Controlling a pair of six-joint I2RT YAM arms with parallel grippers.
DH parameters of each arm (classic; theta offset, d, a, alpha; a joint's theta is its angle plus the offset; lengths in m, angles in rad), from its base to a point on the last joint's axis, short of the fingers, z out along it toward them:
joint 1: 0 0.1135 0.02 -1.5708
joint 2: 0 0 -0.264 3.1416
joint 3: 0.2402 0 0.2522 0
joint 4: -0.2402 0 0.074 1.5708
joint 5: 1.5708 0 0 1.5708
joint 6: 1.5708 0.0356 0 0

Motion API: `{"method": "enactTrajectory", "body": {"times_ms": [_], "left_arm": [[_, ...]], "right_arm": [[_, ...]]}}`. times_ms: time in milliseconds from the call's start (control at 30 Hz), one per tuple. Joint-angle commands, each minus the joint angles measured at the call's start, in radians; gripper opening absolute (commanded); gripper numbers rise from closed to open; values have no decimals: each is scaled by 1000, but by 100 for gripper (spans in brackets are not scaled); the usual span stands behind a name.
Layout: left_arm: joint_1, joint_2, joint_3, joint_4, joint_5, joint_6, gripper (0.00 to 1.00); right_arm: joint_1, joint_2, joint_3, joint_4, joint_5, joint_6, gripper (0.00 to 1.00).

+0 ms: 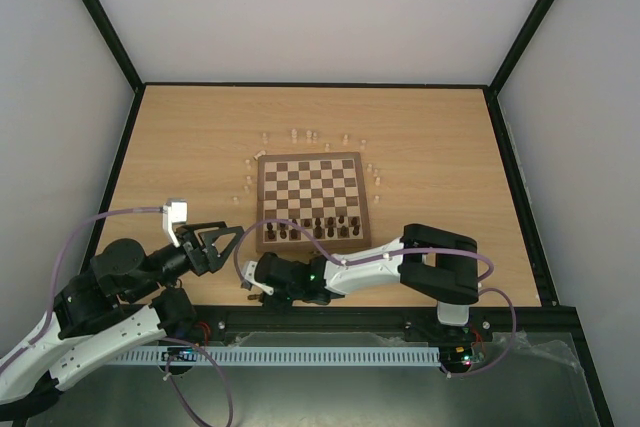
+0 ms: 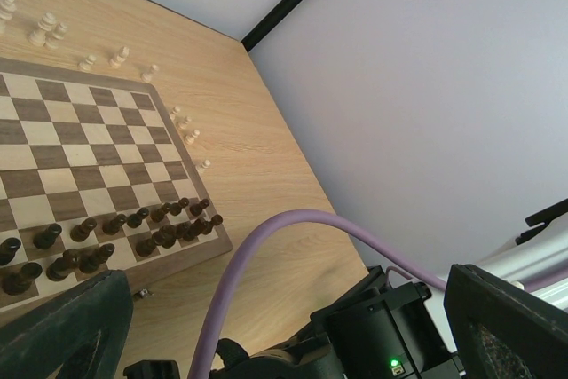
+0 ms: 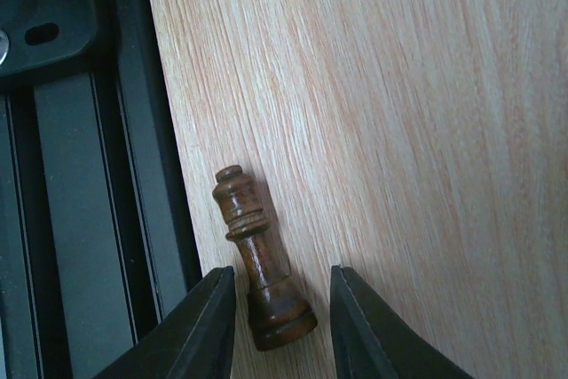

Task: Set up the chess pieces on the board
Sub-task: Pick up the chess piece at the center of the board.

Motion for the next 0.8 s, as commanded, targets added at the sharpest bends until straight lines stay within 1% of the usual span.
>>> {"method": "enactTrajectory", "body": {"times_ms": [0, 100, 167, 367, 467, 533, 633, 767], "left_arm": [[4, -7, 9, -7, -1, 13, 99], [5, -7, 8, -7, -1, 13, 99], [5, -7, 9, -5, -1, 13, 99], [5, 0, 9, -1, 1, 14, 99], [5, 5, 7, 4, 2, 17, 99], [5, 9, 7, 7, 3, 18, 99], [4, 16, 10, 9, 3, 19, 99], [5, 21, 10, 15, 5, 19, 99]], "right_arm": [[8, 22, 28, -13, -16, -6, 30], [8, 29, 32, -14, -25, -5, 24], [8, 35, 37, -20, -26, -3, 22], [7, 57, 43, -42, -22, 3, 24], [7, 63, 47, -50, -24, 6, 24], [8, 60, 46, -53, -22, 7, 22], [8, 44, 40, -59, -12, 12, 14], [8, 3, 20, -66, -2, 33, 12]]}}
